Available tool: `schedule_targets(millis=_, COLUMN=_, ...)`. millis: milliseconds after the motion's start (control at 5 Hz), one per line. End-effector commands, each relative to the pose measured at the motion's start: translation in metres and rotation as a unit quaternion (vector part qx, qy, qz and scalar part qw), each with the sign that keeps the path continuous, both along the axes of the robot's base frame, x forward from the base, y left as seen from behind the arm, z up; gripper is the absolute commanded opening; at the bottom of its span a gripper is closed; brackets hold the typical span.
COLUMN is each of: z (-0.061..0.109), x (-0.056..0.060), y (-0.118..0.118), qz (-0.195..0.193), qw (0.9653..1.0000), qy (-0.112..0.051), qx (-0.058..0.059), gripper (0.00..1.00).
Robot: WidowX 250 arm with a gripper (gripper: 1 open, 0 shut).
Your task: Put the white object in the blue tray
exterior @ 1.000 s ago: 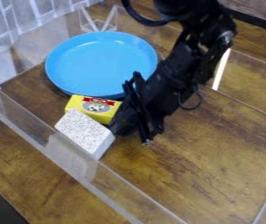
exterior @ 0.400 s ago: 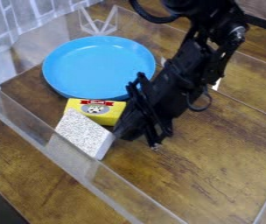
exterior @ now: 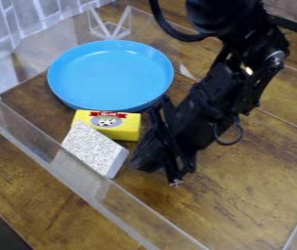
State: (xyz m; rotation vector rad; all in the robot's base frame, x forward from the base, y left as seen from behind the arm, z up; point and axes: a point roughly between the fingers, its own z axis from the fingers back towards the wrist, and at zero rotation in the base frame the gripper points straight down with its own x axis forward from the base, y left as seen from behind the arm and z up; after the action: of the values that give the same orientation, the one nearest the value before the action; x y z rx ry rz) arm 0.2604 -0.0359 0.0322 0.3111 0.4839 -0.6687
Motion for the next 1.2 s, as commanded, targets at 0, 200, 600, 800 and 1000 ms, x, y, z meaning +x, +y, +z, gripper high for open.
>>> schedule_targets(millis=0, z=0.021, x=0.001, y=-0.006, qz=-0.044, qw=0.998, qy=-0.044, qx=-0.011, gripper=0.0)
schedule_targets(millis=200, z=0.031, x=0.007, y=-0.008, qz=-0.007, qw=0.9989, qy=-0.047, qx=-0.006, gripper=0.0)
schedule_targets(millis=600, z=0.038, x=0.022, y=-0.007, qz=-0.02, qw=0.9986, qy=-0.049, qx=-0.002, gripper=0.0)
schedule_targets(millis=800, z=0.027, x=0.018, y=-0.016, qz=-0.02, qw=0.9986, qy=-0.048, qx=-0.005, gripper=0.0)
schedule_targets(millis=1000, z=0.016, x=0.015, y=-0.014, qz=0.001, qw=0.999, qy=-0.045, qx=-0.002, gripper=1.0)
